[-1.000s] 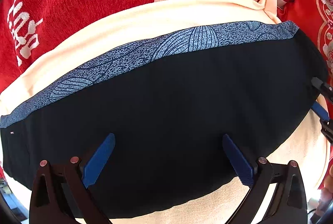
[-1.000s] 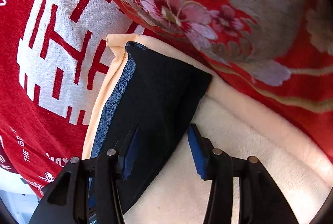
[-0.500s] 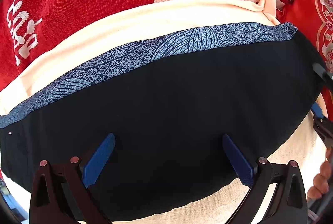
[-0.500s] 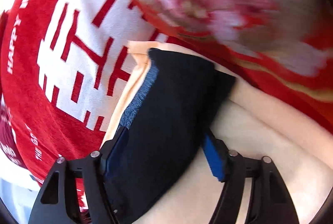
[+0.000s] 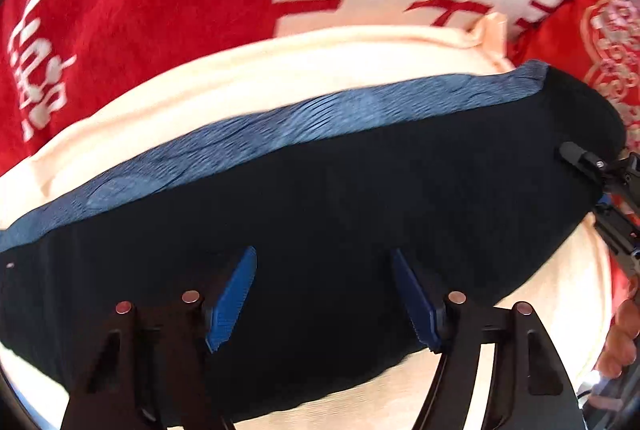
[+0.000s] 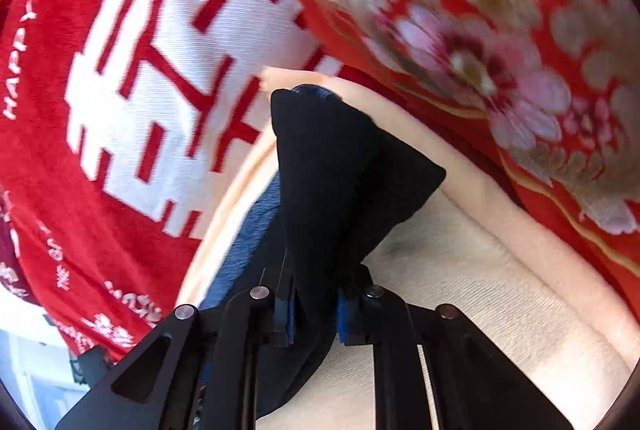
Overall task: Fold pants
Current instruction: 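Grasp the black trouser leg ends with the right gripper, then lift the leg ends with the right gripper, fold them onto the waistband, release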
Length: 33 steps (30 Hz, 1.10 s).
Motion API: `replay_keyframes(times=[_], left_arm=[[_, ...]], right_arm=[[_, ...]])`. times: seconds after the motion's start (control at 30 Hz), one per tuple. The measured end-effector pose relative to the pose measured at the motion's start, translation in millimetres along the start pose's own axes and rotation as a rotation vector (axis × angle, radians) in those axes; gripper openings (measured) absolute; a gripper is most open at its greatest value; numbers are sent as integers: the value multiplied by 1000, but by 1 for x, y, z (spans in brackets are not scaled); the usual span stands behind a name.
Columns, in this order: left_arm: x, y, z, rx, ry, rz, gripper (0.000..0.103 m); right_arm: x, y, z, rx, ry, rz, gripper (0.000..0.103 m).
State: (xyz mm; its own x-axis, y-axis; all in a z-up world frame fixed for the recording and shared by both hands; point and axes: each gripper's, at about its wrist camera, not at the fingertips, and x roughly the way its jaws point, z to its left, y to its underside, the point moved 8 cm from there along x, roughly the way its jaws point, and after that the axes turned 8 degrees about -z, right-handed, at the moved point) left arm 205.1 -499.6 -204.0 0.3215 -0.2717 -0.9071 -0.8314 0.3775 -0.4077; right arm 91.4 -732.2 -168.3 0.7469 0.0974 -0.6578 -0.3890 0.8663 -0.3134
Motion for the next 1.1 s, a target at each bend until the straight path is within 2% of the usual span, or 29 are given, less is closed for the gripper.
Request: replay_keyframes(times=[0.13,0.2,0.23,0.53,0.67,0.77,0.83,0.93,1.1], left_arm=[[7,-2,-20,-8,49,-9,73],[17,2,-29,22,27,-12,74],[17,3,-32,50,15,-45,74],[12,7,-26,42,55,-79,74],[9,8,-24,36,104,-92,75],[1,11,-9,29,164,-92,77],[-6,13,4,20,177,-74,77],[-24,18,39,-15,155,-80,77],[-55,43,132,-61,58,-69,77]], right_arm=[[-17,0,25,-51,-46,0,16],[-20,4,39,-98,-52,16,16],[-22,6,46,-130,-52,18,16],[-27,31,105,-359,-50,42,16],[-28,53,138,-486,-52,63,16],[-27,72,158,-545,-57,79,16],[-24,89,173,-591,-58,91,16],[-17,118,193,-654,-59,114,16],[11,175,213,-740,-20,168,16]])
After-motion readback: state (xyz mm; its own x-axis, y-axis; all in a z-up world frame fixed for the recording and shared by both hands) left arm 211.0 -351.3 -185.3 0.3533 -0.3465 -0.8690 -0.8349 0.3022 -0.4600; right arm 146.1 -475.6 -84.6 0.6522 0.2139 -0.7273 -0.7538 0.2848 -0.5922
